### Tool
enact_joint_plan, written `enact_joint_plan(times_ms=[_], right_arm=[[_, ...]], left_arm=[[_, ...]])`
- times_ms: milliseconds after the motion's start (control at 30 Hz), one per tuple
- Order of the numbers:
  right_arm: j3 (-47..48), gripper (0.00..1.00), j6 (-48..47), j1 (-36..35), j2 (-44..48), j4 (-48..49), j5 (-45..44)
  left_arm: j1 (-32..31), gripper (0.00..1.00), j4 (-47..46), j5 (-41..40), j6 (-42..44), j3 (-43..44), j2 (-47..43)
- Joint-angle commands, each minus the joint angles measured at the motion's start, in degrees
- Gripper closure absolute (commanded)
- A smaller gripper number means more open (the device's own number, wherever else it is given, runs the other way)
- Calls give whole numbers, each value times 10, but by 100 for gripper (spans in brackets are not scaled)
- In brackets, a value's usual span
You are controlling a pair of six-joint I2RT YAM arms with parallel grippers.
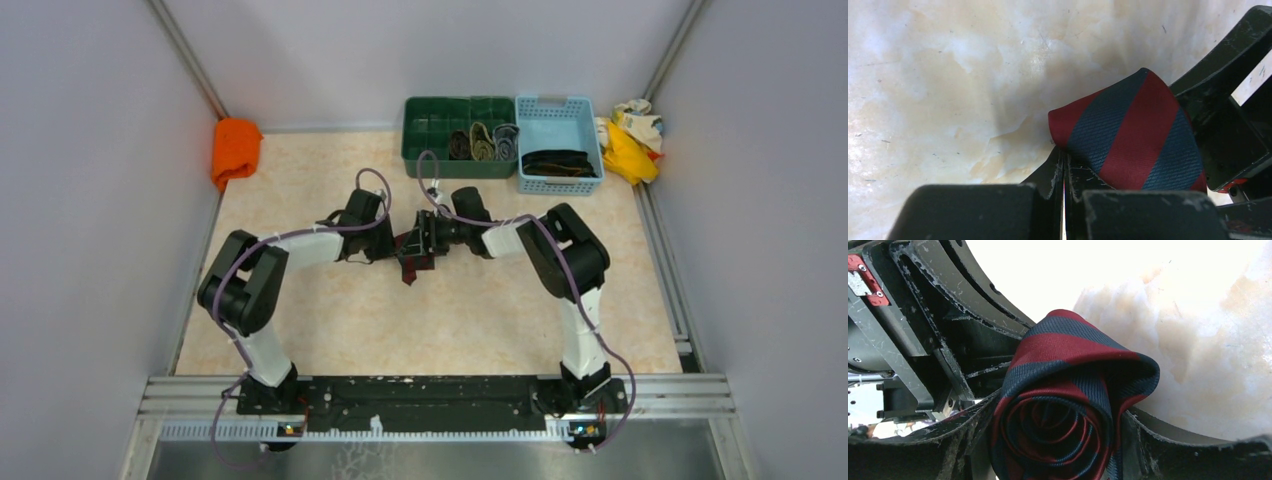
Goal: Roll the ties
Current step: Pick up the tie at the center of the board.
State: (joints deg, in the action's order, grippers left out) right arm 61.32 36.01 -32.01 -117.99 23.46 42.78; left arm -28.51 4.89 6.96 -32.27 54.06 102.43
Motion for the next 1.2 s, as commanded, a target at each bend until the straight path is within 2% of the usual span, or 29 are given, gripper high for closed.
enact_joint_plan(times_ms=[0, 200, 300, 400, 500, 733, 867, 1033, 1167], right_arm=[[7, 37, -20, -25, -37, -55, -9], [8, 47, -13, -25, -38, -43, -16], [14, 56, -13, -25, -43, -39, -13], [22, 88, -14, -25, -47, -37, -1], [24, 100, -14, -25, -44, -37, -2], [28, 100, -33, -25, -13, -62, -30], [32, 100, -44, -25, 14, -76, -53], [44, 100, -44, -25, 33, -88, -63], [41, 100, -35, -22, 47, -80, -60]], left_arm=[[-4, 100, 82, -7, 17, -52, 67], [-4, 100, 87, -9, 24, -58, 63], [-4, 100, 86, -10, 25, -64, 62], [-4, 100, 84, -11, 26, -68, 60], [-4, 100, 83, -13, 29, -65, 62], [-4, 100, 104, -25, 34, -41, 50], [-4, 100, 131, -48, 33, -38, 8], [-4, 92, 170, -90, 25, -38, -52], [-5, 90, 190, -114, 18, -40, -84]])
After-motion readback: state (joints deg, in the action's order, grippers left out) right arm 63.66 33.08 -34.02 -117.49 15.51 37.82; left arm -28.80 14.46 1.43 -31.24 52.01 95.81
